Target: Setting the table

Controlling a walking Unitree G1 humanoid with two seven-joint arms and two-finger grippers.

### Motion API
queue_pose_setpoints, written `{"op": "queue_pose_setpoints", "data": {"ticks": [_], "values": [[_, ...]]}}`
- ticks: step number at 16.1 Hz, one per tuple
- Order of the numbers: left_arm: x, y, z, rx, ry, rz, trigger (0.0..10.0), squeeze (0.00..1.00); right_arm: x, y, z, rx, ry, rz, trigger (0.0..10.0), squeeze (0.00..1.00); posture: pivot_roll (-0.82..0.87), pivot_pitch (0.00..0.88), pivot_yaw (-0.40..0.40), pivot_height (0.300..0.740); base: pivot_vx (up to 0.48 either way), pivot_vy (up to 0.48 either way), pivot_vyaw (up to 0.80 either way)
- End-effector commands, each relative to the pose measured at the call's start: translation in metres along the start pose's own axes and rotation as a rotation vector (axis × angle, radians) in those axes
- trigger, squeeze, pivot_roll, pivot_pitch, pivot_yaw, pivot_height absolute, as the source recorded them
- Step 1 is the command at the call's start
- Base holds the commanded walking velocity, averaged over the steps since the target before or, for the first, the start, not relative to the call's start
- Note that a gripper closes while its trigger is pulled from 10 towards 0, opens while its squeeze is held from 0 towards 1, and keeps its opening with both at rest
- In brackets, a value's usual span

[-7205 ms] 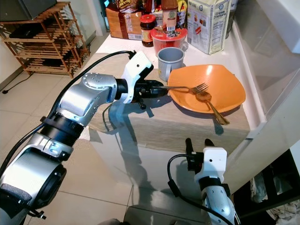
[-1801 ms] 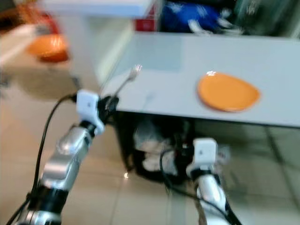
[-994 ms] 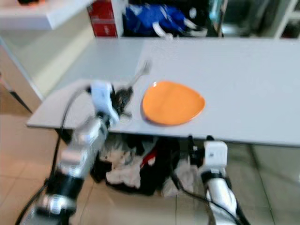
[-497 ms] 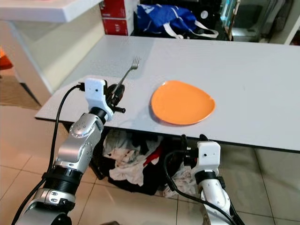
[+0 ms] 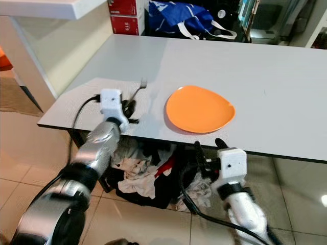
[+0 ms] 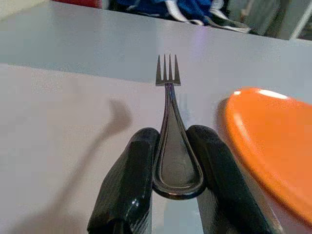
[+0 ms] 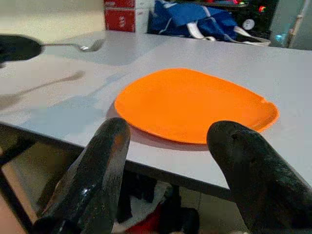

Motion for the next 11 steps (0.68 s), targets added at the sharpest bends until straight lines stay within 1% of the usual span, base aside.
{"op": "queue_pose_setpoints", "data": {"ticks": [1,2,4,6,7,11], "values": [[0.003,0.006,0.003,-0.001,0.012,-0.007,0.0,0.00,0.007,0.005,0.000,-0.002,0.012,0.003,10.0,0.00,-0.17,0.051,0.045,0.740,0.000,0.000,0.00],[0.002,0.016,0.006,-0.020,0.008,-0.009,0.0,0.00,0.010,0.006,-0.003,-0.007,0.013,-0.001,10.0,0.00,-0.19,0.058,0.042,0.740,0.000,0.000,0.00],[-0.001,0.022,0.008,-0.030,-0.005,-0.004,0.0,0.00,0.015,0.000,-0.006,0.002,0.011,0.016,10.0,0.00,-0.20,0.067,0.045,0.740,0.000,0.000,0.00],[-0.009,0.017,0.008,-0.004,-0.032,0.018,0.0,0.00,0.020,-0.010,-0.010,0.039,0.016,0.045,10.0,0.00,-0.21,0.074,0.047,0.740,0.000,0.000,0.00],[-0.012,0.009,0.007,0.029,-0.039,0.033,0.0,0.00,0.021,-0.011,-0.015,0.048,0.012,0.055,10.0,0.00,-0.22,0.080,0.049,0.740,0.000,0.000,0.00],[-0.013,-0.002,0.006,0.086,-0.033,0.066,0.0,0.00,0.019,-0.012,-0.024,0.054,-0.018,0.065,10.0,0.00,-0.22,0.089,0.046,0.740,0.000,0.000,0.00]]}}
Point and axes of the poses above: a point about 5 cm out from each wrist's last joint towards the gripper, its own z axis pointing out of the wrist towards the gripper, its own x axis along the axis of the wrist's last joint, y = z × x, the point moved 5 cm from there along z, pointing out of the wrist towards the gripper, and after that the axes turned 9 degrees about -z, right-handed, at the moved point
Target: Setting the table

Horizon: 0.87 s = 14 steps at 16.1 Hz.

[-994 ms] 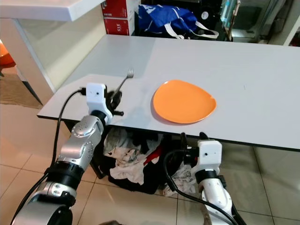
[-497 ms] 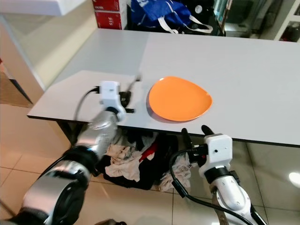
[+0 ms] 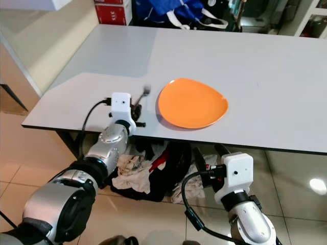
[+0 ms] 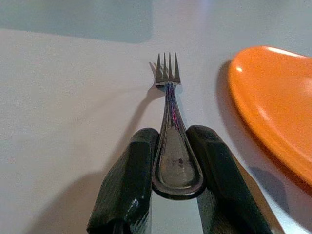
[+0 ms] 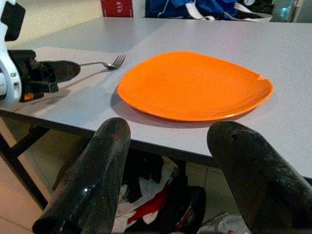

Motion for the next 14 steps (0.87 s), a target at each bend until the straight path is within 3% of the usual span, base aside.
{"op": "queue_pose_setpoints", "data": {"ticks": [1,4,5,11,12,14], "values": [[0.004,0.001,0.001,0.008,0.012,0.016,0.0,0.00,0.004,-0.001,-0.002,0.008,0.004,0.001,10.0,0.00,-0.22,0.089,0.046,0.740,0.000,0.000,0.00],[-0.003,0.000,0.000,0.008,-0.009,0.021,0.0,0.00,0.002,-0.004,-0.005,0.010,-0.011,0.009,10.0,0.00,-0.23,0.092,0.047,0.740,0.000,0.000,0.00],[-0.005,0.002,0.000,0.002,-0.018,0.027,10.0,0.00,0.001,-0.005,-0.005,0.008,-0.018,0.014,10.0,0.00,-0.23,0.094,0.048,0.740,0.000,0.000,0.00],[-0.017,0.002,-0.001,-0.003,-0.077,0.037,10.0,0.00,-0.002,-0.009,-0.005,0.005,-0.030,0.024,10.0,0.00,-0.23,0.095,0.051,0.740,0.000,0.000,0.00],[-0.017,0.002,-0.002,-0.001,-0.078,0.034,10.0,0.69,-0.002,-0.009,-0.005,0.005,-0.031,0.025,10.0,0.00,-0.23,0.094,0.050,0.740,0.000,0.000,0.00],[-0.017,0.002,-0.001,0.001,-0.081,0.031,10.0,0.89,-0.002,-0.009,-0.005,0.005,-0.033,0.024,10.0,0.00,-0.23,0.094,0.050,0.740,0.000,0.000,0.00]]}}
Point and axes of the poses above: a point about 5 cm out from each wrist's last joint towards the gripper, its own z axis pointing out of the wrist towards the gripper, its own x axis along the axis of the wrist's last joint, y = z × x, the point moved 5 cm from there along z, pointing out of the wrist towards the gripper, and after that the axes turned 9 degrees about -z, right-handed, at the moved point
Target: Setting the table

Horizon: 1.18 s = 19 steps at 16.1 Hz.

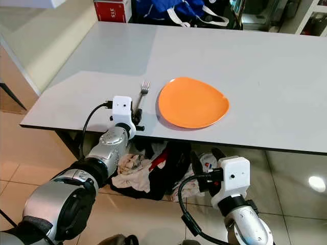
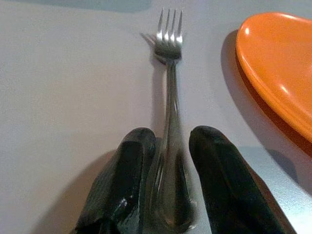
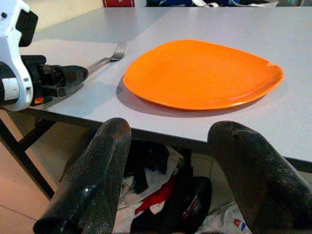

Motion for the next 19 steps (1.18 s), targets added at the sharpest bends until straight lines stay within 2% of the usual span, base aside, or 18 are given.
{"op": "queue_pose_setpoints", "data": {"ticks": [1,2,11,13,14,15,19], "values": [[-0.003,0.001,0.000,-0.002,-0.022,0.005,10.0,0.89,0.001,-0.001,0.000,0.002,-0.004,-0.003,10.0,0.00,-0.23,0.093,0.050,0.740,0.000,0.000,0.00],[-0.003,0.002,0.000,-0.003,-0.024,0.002,10.0,0.86,0.001,-0.002,0.001,0.003,-0.005,-0.002,10.0,0.00,-0.23,0.094,0.049,0.740,0.000,0.000,0.00],[0.003,0.010,0.002,-0.032,-0.008,-0.021,10.0,0.88,-0.002,-0.004,0.003,0.006,-0.014,-0.002,10.0,0.00,-0.22,0.086,0.052,0.740,0.000,0.000,0.00],[0.005,0.012,0.002,-0.049,0.000,-0.020,10.0,0.82,-0.004,-0.005,0.004,0.007,-0.018,-0.001,10.0,0.00,-0.21,0.078,0.053,0.740,0.000,0.000,0.00],[0.008,0.013,0.002,-0.055,0.008,-0.020,10.0,0.66,-0.005,-0.005,0.004,0.009,-0.020,0.000,10.0,0.00,-0.21,0.072,0.054,0.740,0.000,0.000,0.00],[0.010,0.013,0.003,-0.058,0.014,-0.019,10.0,0.00,-0.006,-0.006,0.005,0.011,-0.020,0.000,10.0,0.00,-0.21,0.065,0.054,0.740,0.000,0.000,0.00],[0.018,0.014,0.004,-0.063,0.043,0.006,10.0,0.00,-0.009,-0.007,0.009,0.019,-0.024,-0.002,10.0,0.00,-0.20,0.048,0.051,0.740,0.000,0.000,0.00]]}}
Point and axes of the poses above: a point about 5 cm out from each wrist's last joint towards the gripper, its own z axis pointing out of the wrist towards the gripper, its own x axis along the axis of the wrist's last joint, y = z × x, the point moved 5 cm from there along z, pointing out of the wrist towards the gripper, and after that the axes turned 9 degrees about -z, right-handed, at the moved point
